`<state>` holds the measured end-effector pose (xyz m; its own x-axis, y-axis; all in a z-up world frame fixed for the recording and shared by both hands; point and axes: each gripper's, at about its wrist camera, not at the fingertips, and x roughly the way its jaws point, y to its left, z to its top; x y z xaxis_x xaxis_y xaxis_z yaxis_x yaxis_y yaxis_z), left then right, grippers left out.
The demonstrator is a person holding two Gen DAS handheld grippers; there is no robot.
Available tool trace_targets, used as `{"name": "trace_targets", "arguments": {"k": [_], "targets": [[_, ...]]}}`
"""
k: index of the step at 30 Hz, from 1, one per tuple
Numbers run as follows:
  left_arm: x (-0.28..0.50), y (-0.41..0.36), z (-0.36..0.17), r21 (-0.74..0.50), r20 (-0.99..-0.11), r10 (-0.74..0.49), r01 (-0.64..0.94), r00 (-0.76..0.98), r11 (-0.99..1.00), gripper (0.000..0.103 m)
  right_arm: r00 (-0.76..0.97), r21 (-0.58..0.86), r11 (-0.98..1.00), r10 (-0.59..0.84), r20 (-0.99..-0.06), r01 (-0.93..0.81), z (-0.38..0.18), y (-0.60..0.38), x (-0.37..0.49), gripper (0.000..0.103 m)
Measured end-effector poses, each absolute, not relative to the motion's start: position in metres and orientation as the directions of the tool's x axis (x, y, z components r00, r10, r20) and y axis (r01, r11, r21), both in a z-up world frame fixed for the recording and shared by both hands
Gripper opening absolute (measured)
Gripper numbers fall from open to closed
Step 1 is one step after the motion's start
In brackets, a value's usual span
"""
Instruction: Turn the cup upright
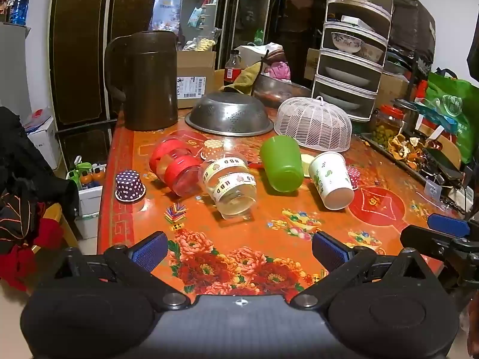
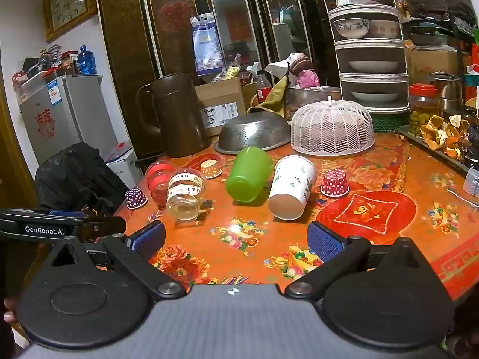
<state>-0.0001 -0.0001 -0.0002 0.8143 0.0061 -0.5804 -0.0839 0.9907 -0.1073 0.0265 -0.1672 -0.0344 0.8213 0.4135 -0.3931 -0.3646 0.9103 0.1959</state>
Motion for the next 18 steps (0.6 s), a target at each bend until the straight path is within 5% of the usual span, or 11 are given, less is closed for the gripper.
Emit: {"name": "trace_targets", "arguments": {"k": [18], "targets": [[0.0016, -0.0043, -0.0018, -0.093, -0.589, 0.005, -0.073, 0.808, 0.993, 0.103, 0.811, 0.21, 0.907, 0.421, -0.405, -0.366, -0.0379, -0.1679, 0.0312, 0.102]]}}
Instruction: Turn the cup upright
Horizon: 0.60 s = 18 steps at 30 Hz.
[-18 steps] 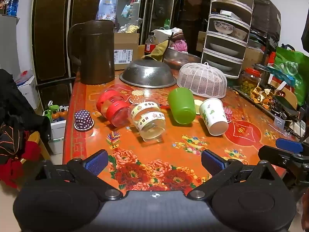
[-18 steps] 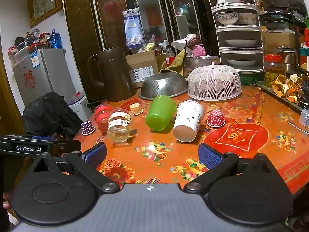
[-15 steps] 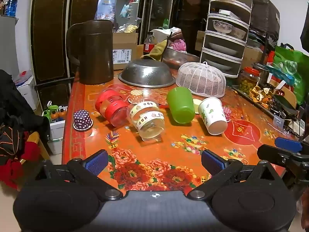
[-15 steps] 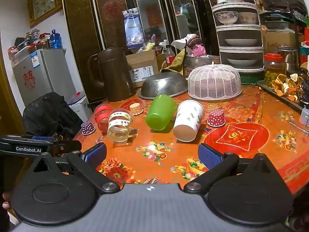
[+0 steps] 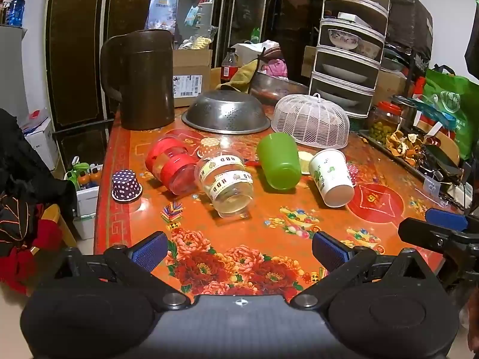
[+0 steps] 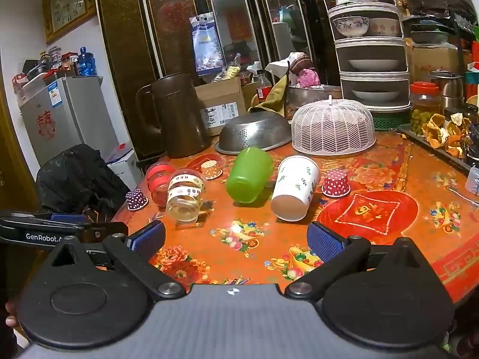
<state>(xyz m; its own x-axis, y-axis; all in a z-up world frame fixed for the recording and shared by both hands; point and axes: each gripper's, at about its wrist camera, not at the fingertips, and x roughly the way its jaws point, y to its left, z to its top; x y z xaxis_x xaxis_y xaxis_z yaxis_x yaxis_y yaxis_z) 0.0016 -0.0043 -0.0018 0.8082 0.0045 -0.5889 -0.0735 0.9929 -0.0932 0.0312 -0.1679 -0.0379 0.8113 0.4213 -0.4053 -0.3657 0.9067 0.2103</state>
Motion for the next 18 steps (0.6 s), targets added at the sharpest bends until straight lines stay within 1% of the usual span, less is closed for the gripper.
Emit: {"name": "trace_targets", "arguments": {"k": [18], "targets": [[0.0034, -0.0049, -0.0043, -0.094, -0.594, -0.006, -0.061, 0.804, 0.994, 0.103, 0.809, 0.21, 0.909, 0.417, -0.413, -0.361, -0.0389, -0.1684, 0.0343, 0.102]]}}
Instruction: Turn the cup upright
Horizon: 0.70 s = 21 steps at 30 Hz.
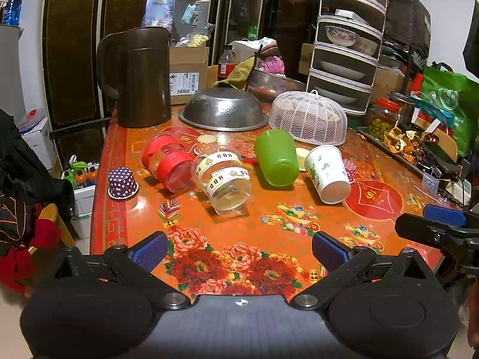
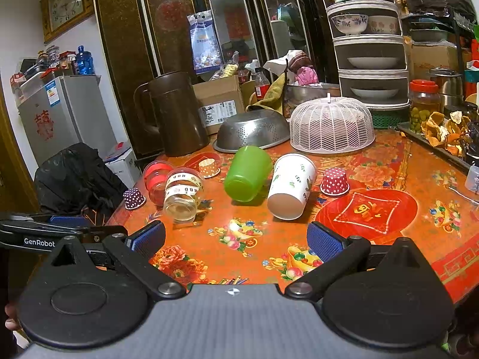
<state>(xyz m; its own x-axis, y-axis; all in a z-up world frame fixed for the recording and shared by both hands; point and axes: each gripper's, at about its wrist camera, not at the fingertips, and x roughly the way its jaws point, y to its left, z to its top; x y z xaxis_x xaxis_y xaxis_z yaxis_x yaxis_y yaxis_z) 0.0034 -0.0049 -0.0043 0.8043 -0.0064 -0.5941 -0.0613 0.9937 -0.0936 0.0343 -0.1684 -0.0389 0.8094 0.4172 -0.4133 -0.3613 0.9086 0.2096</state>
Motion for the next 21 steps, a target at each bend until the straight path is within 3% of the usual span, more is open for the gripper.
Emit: {"name": "trace_targets", "arguments": {"k": [21], "targets": [[0.0038, -0.0063, -0.0069, -0.092, -0.598, -0.003, -0.064, 0.802, 0.994, 0.103, 0.809, 0.209, 0.908, 0.419, -0.412, -0.363, -0.0401, -0.1677, 0.0334, 0.102]]}}
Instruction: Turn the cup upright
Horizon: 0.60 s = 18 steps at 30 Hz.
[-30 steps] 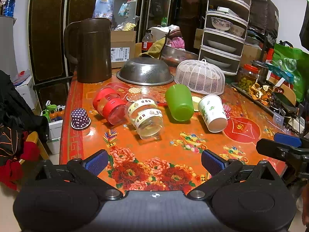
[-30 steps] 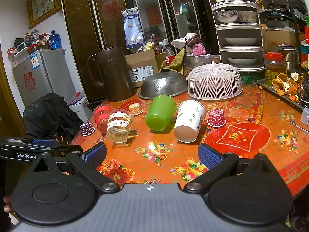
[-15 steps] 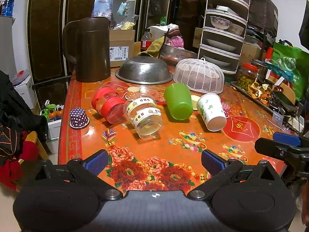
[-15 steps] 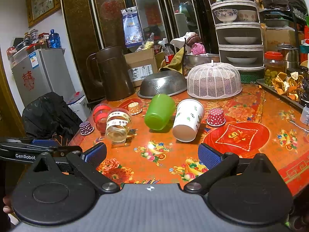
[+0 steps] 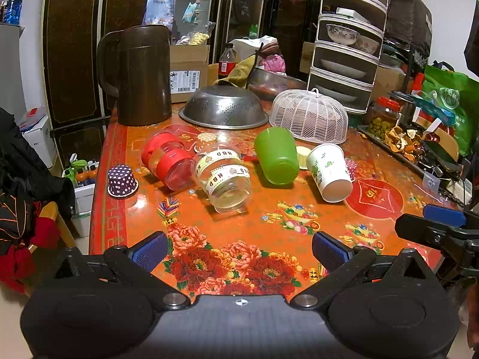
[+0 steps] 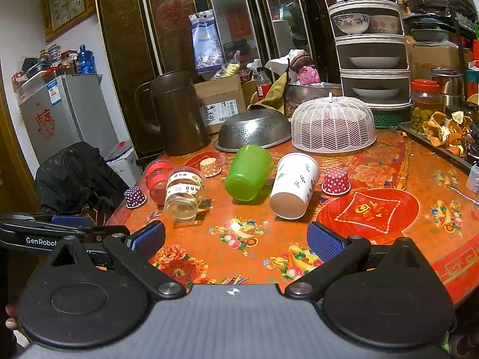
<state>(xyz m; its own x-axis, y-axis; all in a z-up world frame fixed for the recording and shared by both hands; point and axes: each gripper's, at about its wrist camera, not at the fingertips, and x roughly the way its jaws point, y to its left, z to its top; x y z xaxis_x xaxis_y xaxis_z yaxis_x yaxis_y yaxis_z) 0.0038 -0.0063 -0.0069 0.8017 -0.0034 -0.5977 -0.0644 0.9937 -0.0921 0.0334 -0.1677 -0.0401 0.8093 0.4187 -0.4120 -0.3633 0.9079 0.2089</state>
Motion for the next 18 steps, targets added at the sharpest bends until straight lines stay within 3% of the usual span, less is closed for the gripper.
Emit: {"name": "trace_targets", "arguments": {"k": [18], "targets": [[0.0038, -0.0062, -0.0065, -0.088, -0.598, 0.005, -0.071, 0.802, 0.994, 0.103, 0.805, 0.208, 0.906, 0.423, -0.417, -0.369, -0.0428, -0.1657, 0.0325, 0.102]]}}
